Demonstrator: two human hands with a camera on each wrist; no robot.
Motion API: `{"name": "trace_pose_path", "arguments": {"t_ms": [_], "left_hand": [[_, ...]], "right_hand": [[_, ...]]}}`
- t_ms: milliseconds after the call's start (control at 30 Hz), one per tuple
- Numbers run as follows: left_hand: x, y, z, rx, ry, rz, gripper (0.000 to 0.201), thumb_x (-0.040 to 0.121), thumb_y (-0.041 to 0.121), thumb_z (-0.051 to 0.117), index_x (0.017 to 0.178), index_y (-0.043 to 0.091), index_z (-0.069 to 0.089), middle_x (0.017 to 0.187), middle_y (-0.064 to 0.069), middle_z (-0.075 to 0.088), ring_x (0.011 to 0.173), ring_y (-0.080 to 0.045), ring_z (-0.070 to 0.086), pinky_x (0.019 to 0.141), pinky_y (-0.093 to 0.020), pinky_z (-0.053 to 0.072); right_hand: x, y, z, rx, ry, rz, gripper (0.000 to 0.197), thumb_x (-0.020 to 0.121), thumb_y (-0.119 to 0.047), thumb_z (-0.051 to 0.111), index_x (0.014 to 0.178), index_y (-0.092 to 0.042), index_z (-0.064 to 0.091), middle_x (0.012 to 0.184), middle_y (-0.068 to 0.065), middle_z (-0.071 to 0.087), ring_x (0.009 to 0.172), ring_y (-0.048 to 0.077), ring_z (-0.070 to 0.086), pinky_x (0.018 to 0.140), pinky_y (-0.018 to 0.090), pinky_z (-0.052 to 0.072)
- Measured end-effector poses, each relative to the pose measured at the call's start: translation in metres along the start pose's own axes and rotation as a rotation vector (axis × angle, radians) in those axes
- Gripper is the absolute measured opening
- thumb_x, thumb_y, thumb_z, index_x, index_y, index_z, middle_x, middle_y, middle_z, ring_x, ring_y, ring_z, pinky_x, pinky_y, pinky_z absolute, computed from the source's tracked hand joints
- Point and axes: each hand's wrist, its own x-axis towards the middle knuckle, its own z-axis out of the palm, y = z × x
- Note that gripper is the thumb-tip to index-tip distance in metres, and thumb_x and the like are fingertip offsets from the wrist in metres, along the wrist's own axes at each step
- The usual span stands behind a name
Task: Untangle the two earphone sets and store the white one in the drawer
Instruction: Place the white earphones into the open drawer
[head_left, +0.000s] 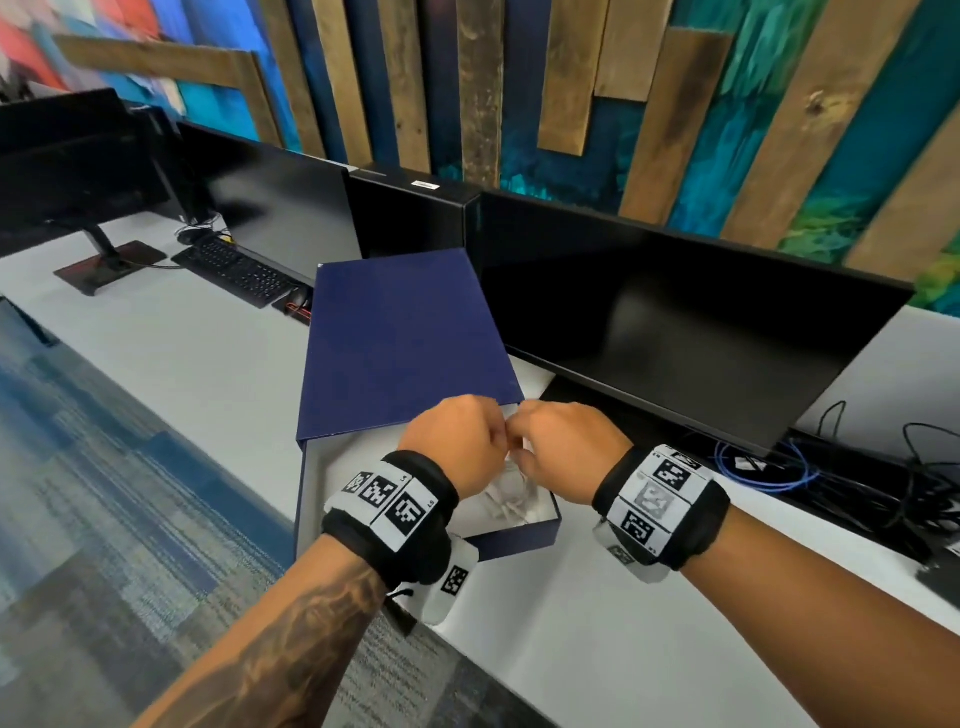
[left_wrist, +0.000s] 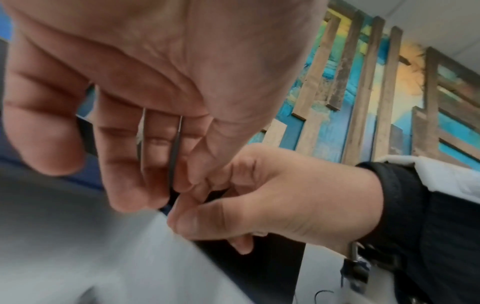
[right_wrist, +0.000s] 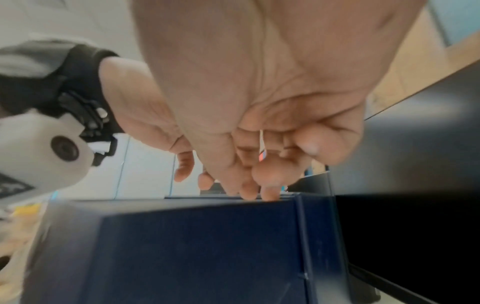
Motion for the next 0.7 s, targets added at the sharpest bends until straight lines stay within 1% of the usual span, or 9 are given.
{"name": "trace_pose_path", "arguments": {"t_ms": [67, 133, 200, 267, 367, 467, 567, 633, 700], "left_hand": [[0.002, 0.022, -0.003, -0.025, 0.057, 0.041, 0.017, 0.092, 0.026, 0.049, 0.087, 0.025, 0.066, 0.087, 0.006, 0.067, 0.078, -0.019, 0.063, 0.068, -0.034, 0.054], [0.006, 0.051, 0.002, -0.088, 0.096, 0.122, 0.014, 0.092, 0.026, 0.052, 0.089, 0.026, 0.065, 0.086, 0.007, 0.067, 0.077, -0.018, 0.063, 0.069, -0.035, 0.054], [0.011, 0.083, 0.017, -0.16, 0.087, 0.213, 0.011, 0.092, 0.026, 0.054, 0.088, 0.027, 0.064, 0.084, 0.007, 0.067, 0.076, -0.017, 0.063, 0.069, -0.033, 0.053], [0.016, 0.116, 0.042, -0.228, 0.036, 0.284, 0.008, 0.091, 0.025, 0.057, 0.087, 0.026, 0.064, 0.08, 0.008, 0.066, 0.075, -0.015, 0.062, 0.069, -0.03, 0.052], [0.029, 0.161, 0.09, -0.232, -0.074, 0.339, 0.008, 0.089, 0.025, 0.058, 0.085, 0.025, 0.065, 0.079, 0.008, 0.066, 0.076, -0.017, 0.062, 0.07, -0.031, 0.052], [0.048, 0.19, 0.149, -0.178, -0.223, 0.334, 0.01, 0.089, 0.026, 0.057, 0.084, 0.023, 0.065, 0.085, 0.006, 0.068, 0.082, -0.02, 0.064, 0.076, -0.034, 0.055], [0.066, 0.205, 0.207, -0.084, -0.376, 0.312, 0.011, 0.089, 0.029, 0.054, 0.083, 0.025, 0.062, 0.096, 0.003, 0.069, 0.091, -0.023, 0.065, 0.083, -0.035, 0.054], [0.074, 0.21, 0.241, -0.017, -0.469, 0.302, 0.012, 0.091, 0.03, 0.052, 0.087, 0.026, 0.063, 0.102, 0.002, 0.069, 0.095, -0.024, 0.064, 0.084, -0.034, 0.053], [0.079, 0.214, 0.27, 0.036, -0.536, 0.291, 0.014, 0.092, 0.029, 0.05, 0.093, 0.024, 0.063, 0.106, 0.001, 0.068, 0.097, -0.025, 0.063, 0.086, -0.036, 0.053]], "right_hand": [[-0.016, 0.013, -0.01, 0.094, 0.123, 0.011, 0.014, 0.096, -0.03, 0.054, 0.097, -0.024, 0.067, 0.099, -0.008, 0.061, 0.081, 0.021, 0.06, 0.068, 0.03, 0.041], [-0.036, 0.036, -0.016, 0.147, 0.211, 0.084, 0.009, 0.093, -0.03, 0.057, 0.093, -0.024, 0.064, 0.09, -0.011, 0.055, 0.075, 0.016, 0.051, 0.066, 0.029, 0.035], [-0.059, 0.066, -0.016, 0.171, 0.232, 0.191, 0.006, 0.09, -0.03, 0.059, 0.089, -0.025, 0.062, 0.085, -0.011, 0.057, 0.075, 0.015, 0.051, 0.064, 0.03, 0.038], [-0.087, 0.101, -0.011, 0.187, 0.213, 0.3, 0.006, 0.089, -0.031, 0.06, 0.089, -0.027, 0.063, 0.087, -0.01, 0.065, 0.08, 0.017, 0.059, 0.066, 0.031, 0.046], [-0.134, 0.153, 0.006, 0.212, 0.143, 0.5, 0.008, 0.09, -0.033, 0.06, 0.09, -0.027, 0.066, 0.091, -0.008, 0.071, 0.086, 0.019, 0.063, 0.069, 0.031, 0.047], [-0.177, 0.198, 0.032, 0.29, 0.063, 0.723, 0.011, 0.09, -0.034, 0.06, 0.086, -0.026, 0.066, 0.093, -0.006, 0.071, 0.089, 0.022, 0.065, 0.079, 0.037, 0.053], [-0.212, 0.237, 0.066, 0.339, -0.014, 0.896, 0.011, 0.089, -0.035, 0.061, 0.084, -0.025, 0.062, 0.092, -0.007, 0.068, 0.091, 0.022, 0.064, 0.081, 0.034, 0.052], [-0.231, 0.257, 0.091, 0.338, -0.1, 0.95, 0.008, 0.091, -0.035, 0.058, 0.091, -0.027, 0.059, 0.1, -0.005, 0.066, 0.099, 0.023, 0.063, 0.082, 0.032, 0.05], [-0.243, 0.271, 0.115, 0.32, -0.183, 0.976, 0.018, 0.095, -0.035, 0.055, 0.109, -0.025, 0.06, 0.115, -0.001, 0.065, 0.11, 0.025, 0.061, 0.085, 0.03, 0.047]]}}
